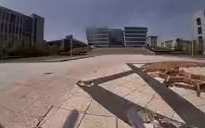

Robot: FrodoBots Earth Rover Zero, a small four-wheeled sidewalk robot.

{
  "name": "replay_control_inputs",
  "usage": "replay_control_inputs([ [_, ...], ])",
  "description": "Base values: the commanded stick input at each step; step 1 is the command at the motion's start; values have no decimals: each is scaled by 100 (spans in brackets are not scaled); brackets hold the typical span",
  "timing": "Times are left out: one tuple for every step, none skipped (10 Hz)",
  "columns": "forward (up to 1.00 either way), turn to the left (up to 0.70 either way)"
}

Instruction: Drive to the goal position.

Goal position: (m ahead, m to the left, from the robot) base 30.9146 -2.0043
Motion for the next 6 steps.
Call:
replay_control_inputs([
  [70,-34],
  [70,-35],
  [70,-20],
  [70,-2],
  [70,0],
  [70,0],
])
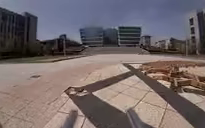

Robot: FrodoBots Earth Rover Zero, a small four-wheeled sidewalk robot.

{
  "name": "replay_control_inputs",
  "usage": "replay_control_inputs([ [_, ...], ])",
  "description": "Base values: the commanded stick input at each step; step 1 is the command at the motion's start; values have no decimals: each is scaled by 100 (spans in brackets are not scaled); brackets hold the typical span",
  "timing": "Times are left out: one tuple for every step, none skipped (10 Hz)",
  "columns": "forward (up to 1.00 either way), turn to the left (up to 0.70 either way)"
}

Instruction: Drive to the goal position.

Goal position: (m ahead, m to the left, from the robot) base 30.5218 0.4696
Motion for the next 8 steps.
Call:
replay_control_inputs([
  [70,0],
  [70,0],
  [70,0],
  [70,0],
  [70,0],
  [70,0],
  [70,0],
  [70,0],
])
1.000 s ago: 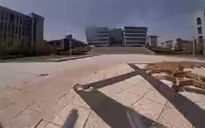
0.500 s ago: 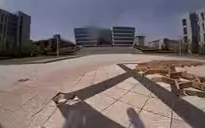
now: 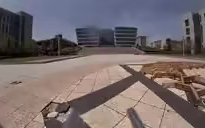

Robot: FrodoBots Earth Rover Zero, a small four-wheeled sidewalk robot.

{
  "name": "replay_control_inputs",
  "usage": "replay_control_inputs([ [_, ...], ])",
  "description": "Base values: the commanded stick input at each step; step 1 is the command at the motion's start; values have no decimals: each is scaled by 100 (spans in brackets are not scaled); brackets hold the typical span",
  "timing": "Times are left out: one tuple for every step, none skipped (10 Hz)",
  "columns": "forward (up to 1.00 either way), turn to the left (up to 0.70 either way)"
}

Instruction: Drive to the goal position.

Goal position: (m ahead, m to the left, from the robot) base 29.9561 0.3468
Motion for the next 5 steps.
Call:
replay_control_inputs([
  [70,0],
  [70,0],
  [70,0],
  [70,0],
  [70,0],
])
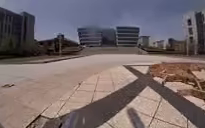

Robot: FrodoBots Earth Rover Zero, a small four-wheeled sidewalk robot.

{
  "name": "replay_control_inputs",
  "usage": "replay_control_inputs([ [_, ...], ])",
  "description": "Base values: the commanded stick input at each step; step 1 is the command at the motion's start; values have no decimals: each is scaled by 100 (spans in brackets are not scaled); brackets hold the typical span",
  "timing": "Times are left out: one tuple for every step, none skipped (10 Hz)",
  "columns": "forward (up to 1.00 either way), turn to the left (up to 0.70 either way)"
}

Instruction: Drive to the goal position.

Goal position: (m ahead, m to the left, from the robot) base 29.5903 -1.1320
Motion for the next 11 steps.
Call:
replay_control_inputs([
  [70,0],
  [70,0],
  [70,0],
  [70,0],
  [70,0],
  [70,0],
  [70,0],
  [70,0],
  [70,0],
  [70,0],
  [70,0],
])
